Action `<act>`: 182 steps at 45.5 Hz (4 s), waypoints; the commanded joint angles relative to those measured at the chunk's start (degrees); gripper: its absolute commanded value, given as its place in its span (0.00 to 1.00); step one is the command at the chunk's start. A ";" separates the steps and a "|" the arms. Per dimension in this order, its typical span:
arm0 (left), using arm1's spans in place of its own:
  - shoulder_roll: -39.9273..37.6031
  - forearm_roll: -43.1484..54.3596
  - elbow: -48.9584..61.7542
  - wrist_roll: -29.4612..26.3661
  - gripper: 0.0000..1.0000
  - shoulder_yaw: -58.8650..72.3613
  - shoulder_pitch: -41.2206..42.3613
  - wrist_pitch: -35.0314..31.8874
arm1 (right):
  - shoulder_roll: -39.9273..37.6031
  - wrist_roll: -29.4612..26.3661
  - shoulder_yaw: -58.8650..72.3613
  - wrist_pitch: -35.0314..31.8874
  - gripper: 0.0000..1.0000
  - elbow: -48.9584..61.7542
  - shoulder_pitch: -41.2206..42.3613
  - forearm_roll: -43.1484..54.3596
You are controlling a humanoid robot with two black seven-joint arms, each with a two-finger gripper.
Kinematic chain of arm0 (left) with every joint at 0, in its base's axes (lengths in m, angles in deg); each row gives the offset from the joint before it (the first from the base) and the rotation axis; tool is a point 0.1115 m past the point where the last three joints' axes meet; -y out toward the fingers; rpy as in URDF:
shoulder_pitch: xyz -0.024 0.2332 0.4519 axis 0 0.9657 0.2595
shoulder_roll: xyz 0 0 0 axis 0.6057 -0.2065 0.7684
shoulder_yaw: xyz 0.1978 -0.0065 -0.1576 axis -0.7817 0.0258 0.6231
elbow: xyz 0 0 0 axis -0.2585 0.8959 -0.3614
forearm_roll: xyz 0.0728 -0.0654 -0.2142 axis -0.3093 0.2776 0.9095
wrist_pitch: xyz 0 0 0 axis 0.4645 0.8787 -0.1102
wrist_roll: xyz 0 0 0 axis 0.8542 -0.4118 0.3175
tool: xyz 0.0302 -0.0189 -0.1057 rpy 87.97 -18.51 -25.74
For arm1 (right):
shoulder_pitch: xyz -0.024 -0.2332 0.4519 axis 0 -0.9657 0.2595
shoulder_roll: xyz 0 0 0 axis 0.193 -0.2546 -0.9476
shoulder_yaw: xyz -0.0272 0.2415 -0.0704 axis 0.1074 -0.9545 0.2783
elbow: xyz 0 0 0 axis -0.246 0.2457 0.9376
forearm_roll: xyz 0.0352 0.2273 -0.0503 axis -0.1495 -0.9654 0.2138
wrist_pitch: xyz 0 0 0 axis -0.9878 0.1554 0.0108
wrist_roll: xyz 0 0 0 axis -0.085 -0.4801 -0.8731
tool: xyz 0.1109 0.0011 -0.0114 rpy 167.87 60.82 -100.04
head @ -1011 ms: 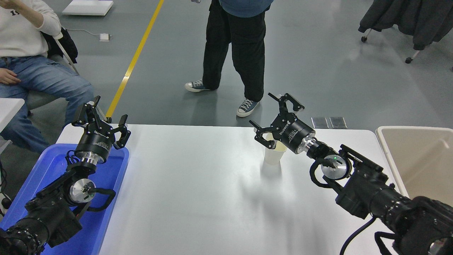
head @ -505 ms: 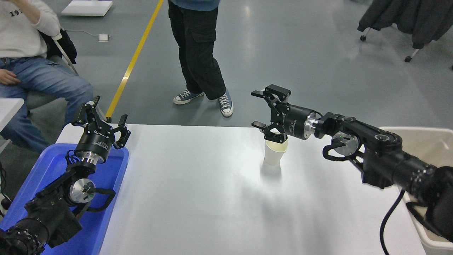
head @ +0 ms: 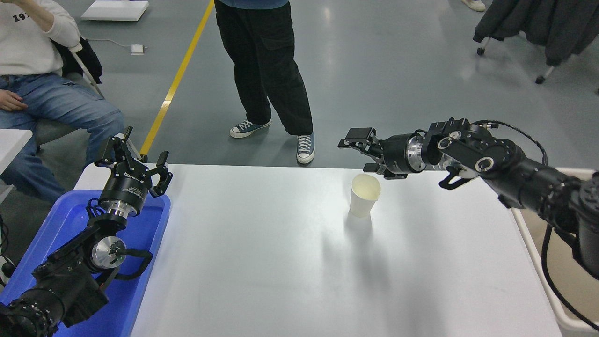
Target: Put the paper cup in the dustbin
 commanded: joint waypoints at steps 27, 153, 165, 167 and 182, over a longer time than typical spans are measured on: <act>0.08 0.00 0.00 0.00 1.00 0.00 0.02 0.00 | 7.35 1.29 8.98 9.11 1.00 10.34 -7.62 6.81; 0.16 0.00 0.00 0.00 1.00 0.09 0.11 0.00 | 6.56 10.08 9.51 10.52 0.00 5.86 -8.95 5.58; 0.25 0.00 0.00 0.00 1.00 0.18 0.19 0.09 | -1.70 9.38 8.19 10.52 0.00 -6.17 -2.10 5.06; 0.25 0.00 0.09 0.00 1.00 0.18 0.19 0.09 | -3.19 9.29 8.28 10.52 0.00 -7.85 -0.87 4.88; 0.25 0.00 0.00 0.00 1.00 0.18 0.28 0.09 | -13.13 9.20 9.33 9.38 0.00 -16.64 5.99 4.70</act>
